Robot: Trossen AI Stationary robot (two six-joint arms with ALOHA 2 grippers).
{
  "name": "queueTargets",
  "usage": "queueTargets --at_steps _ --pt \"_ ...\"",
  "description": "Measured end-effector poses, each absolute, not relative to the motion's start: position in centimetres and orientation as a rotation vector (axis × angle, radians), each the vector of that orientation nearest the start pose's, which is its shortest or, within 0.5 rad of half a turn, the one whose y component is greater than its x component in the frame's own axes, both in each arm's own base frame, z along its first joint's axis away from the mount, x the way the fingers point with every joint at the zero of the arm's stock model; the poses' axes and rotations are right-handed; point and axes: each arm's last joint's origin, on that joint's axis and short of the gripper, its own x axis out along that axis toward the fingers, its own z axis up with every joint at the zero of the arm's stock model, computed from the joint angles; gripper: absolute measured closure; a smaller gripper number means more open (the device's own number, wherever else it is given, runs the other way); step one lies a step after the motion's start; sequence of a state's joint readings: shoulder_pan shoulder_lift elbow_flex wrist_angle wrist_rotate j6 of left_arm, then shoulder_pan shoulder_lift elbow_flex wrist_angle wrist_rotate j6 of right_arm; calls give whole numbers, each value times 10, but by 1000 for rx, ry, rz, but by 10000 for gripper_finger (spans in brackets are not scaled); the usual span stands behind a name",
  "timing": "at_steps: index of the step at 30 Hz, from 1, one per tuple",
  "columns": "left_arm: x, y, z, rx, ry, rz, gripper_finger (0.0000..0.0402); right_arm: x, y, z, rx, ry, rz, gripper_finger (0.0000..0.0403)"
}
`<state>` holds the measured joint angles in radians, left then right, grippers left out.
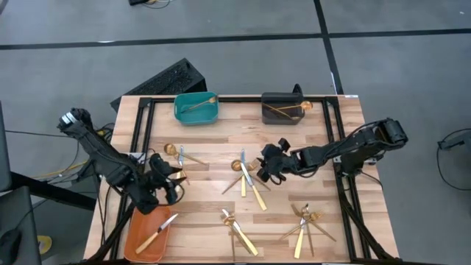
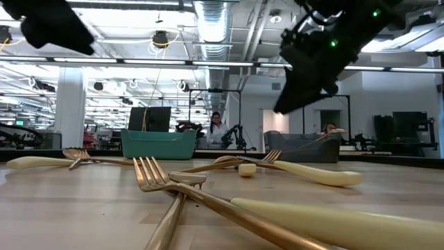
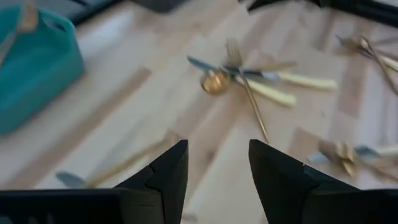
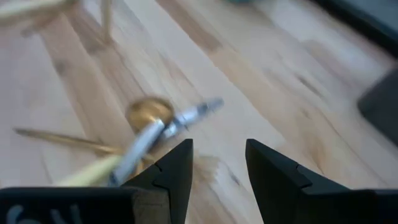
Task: Sort silverware by color (type)
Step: Put the yellow table knife into the orange bin
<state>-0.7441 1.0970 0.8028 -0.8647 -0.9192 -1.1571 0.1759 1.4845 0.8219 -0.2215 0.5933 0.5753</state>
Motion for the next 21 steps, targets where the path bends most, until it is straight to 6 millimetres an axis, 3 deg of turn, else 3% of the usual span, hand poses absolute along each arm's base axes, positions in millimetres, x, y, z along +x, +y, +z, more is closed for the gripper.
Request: queueTargets --at_steps 6,9,14,21 --pt "176 -119 229 -126 408 661 246 275 33 185 204 773 -647 230" --pt "184 -120 220 -69 417 692 246 274 36 184 241 800 -609 230" --pt "193 -110 215 -120 440 753 246 275 43 185 362 886 -408 230" --pt "208 -93 217 -135 418 824 246 281 44 186 251 771 -498 230"
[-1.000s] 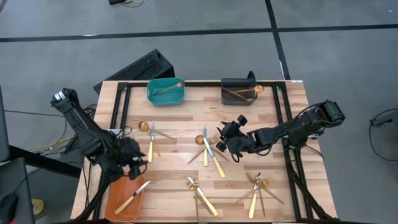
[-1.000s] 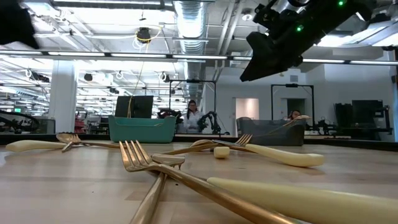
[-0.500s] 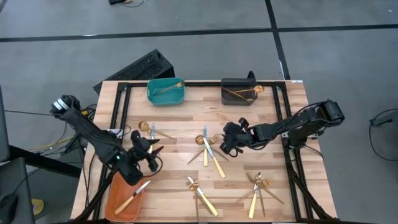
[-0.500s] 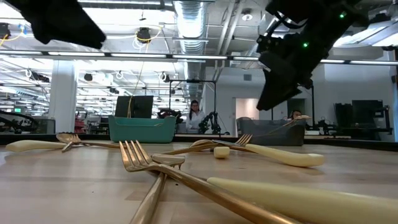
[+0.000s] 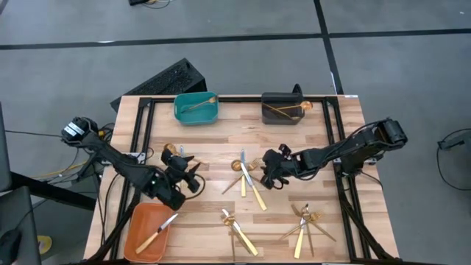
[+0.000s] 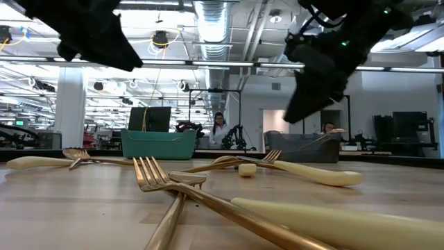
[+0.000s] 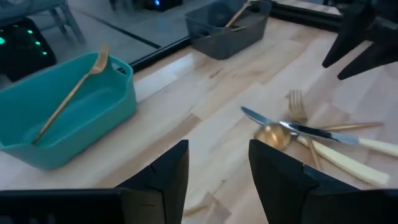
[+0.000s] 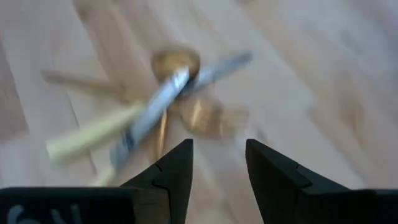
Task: Sort silverware by color (type)
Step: Put the yellow table knife into the orange bin
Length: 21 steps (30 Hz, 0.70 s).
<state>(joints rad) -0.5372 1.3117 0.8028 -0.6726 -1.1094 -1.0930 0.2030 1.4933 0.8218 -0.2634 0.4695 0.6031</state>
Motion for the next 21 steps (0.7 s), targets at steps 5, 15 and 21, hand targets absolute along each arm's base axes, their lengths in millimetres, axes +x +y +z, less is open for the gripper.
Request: queueTargets --at_steps 5,15,21 --pt "214 -84 217 -121 471 827 246 288 41 191 158 721 -440 230" --pt "216 -81 213 -186 584 777 246 291 35 191 238 737 -374 230" --pt "215 -79 214 -153 545 807 246 272 35 181 330 900 -498 230"
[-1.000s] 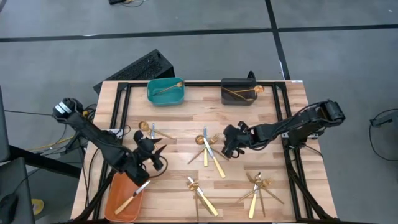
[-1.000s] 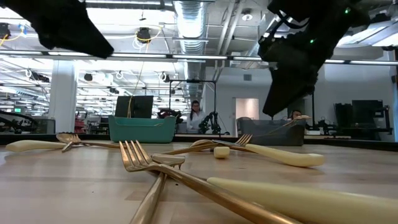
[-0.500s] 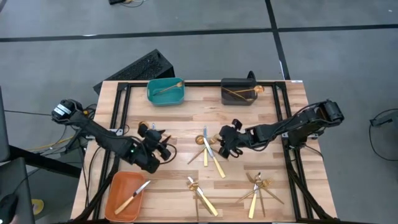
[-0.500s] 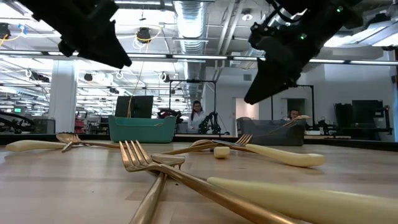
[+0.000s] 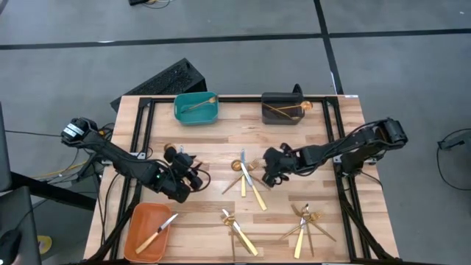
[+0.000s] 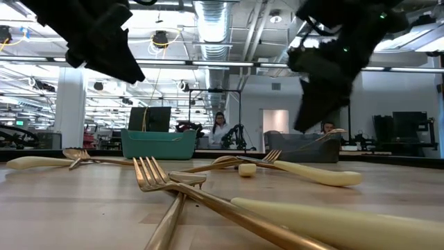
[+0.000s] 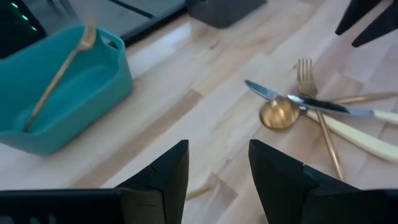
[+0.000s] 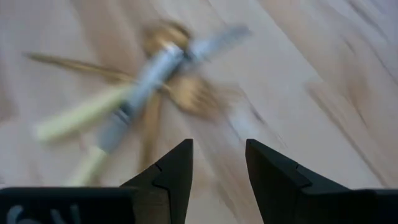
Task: Sort silverware by color (type)
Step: Put the yellow table knife into the orange bin
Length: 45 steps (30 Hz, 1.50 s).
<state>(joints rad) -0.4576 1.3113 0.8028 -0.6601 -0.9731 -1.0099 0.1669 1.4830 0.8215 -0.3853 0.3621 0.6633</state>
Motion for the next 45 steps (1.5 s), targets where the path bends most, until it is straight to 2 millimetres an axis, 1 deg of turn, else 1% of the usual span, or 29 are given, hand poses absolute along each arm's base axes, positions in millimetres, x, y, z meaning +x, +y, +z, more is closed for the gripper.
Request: queueTargets --at_steps 3,7,9,11,15,17,21,26,28,31,35,38,41,43,45 --pt "215 -79 216 -127 510 833 246 257 41 177 366 1004 -575 230" --pt "215 -77 217 -80 490 851 246 244 53 174 422 1111 -608 230" --pt "216 -76 217 -63 493 855 246 241 60 174 452 1131 -597 230" --pt "216 -75 217 -47 500 858 246 242 66 174 484 1116 -571 230" --pt "218 -70 217 -38 507 877 246 249 74 174 519 1051 -521 230" --pt "219 -68 217 -44 513 881 246 256 76 172 541 1011 -501 230" --pt "219 -66 216 -49 526 884 246 270 79 165 550 940 -467 230" --pt "219 -66 216 -47 528 885 246 284 76 152 526 910 -443 232" --pt "219 -66 216 -47 529 885 246 288 75 147 500 911 -428 235" --pt "219 -66 216 -49 532 882 246 298 77 147 452 912 -364 242" --pt "219 -66 216 -50 532 882 246 309 83 153 388 912 -294 252" --pt "219 -66 216 -52 533 880 246 317 88 157 389 908 -254 257" --pt "219 -66 216 -55 533 880 246 317 87 151 386 948 -258 258" --pt "219 -66 216 -63 539 874 246 322 88 146 407 940 -265 257" --pt "219 -66 215 -66 544 871 246 323 89 140 416 958 -266 255"
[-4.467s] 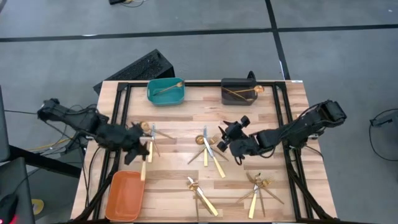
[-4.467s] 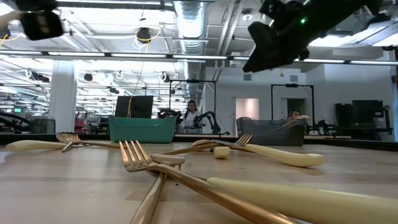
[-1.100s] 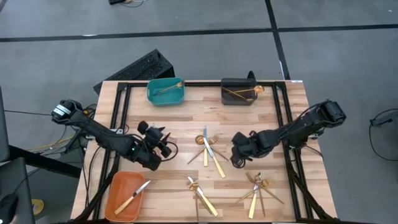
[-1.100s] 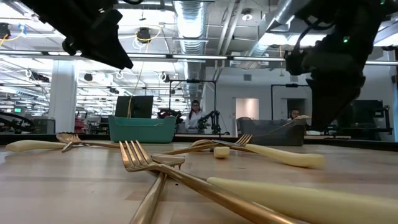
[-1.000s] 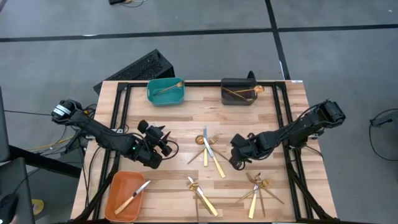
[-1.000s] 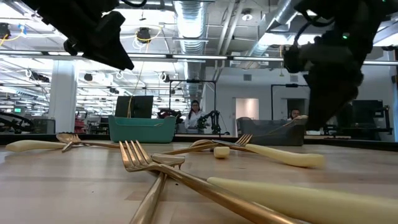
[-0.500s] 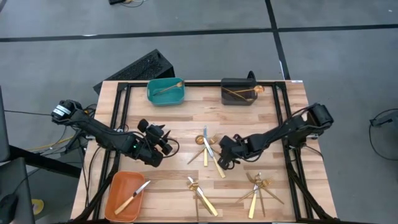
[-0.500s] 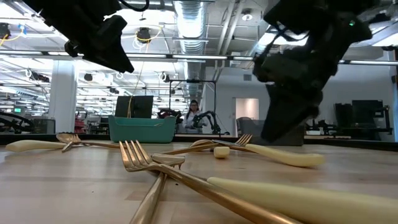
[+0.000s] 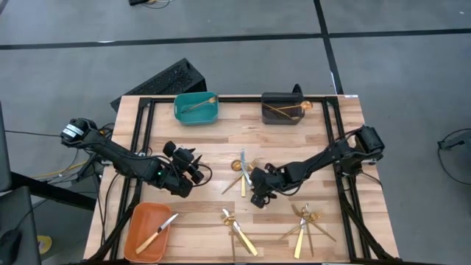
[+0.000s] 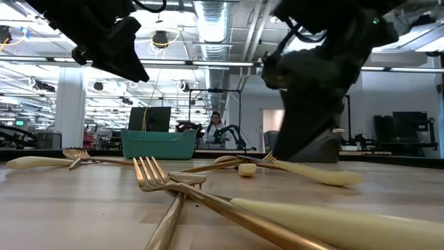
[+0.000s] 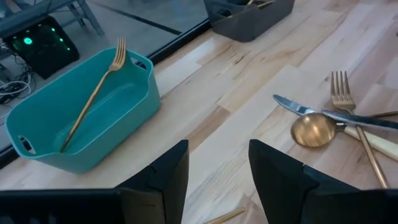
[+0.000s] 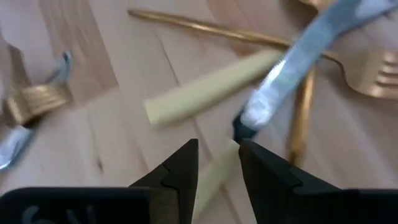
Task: Sort silverware by color (type)
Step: Put the yellow table knife into the orange bin
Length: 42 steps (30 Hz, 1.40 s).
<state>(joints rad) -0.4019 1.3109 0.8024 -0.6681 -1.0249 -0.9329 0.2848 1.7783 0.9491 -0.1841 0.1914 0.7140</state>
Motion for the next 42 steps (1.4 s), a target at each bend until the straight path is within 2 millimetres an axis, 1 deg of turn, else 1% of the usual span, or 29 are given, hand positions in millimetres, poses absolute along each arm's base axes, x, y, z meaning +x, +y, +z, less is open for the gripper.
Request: queueTargets --at_steps 5,10,13,17,21,23,26,31,33,35,37,40,42 --pt "219 -66 215 -71 551 866 246 326 85 133 444 980 -254 254" --pt "219 -66 215 -79 560 860 246 326 77 131 434 1005 -279 259" --pt "219 -66 215 -78 561 860 246 326 73 131 430 1013 -289 282" --pt "218 -66 215 -79 560 861 246 326 71 131 410 1017 -288 334" --pt "219 -66 215 -82 557 860 246 325 69 136 370 990 -294 335" --pt "219 -67 215 -87 553 859 246 323 68 146 345 952 -306 335" --pt "219 -67 215 -87 553 859 246 320 65 170 311 848 -334 335" --pt "219 -67 215 -85 554 857 246 300 61 212 263 685 -343 335" --pt "220 -67 215 -71 556 847 246 291 60 226 254 624 -313 335" --pt "223 -68 217 -50 548 826 246 283 59 232 248 562 -258 335" --pt "227 -70 219 -16 538 794 246 276 60 235 251 503 -130 335" --pt "236 -74 224 49 502 727 246 269 63 236 259 370 89 334" --pt "243 -77 227 99 469 659 246 265 66 234 222 285 249 334"
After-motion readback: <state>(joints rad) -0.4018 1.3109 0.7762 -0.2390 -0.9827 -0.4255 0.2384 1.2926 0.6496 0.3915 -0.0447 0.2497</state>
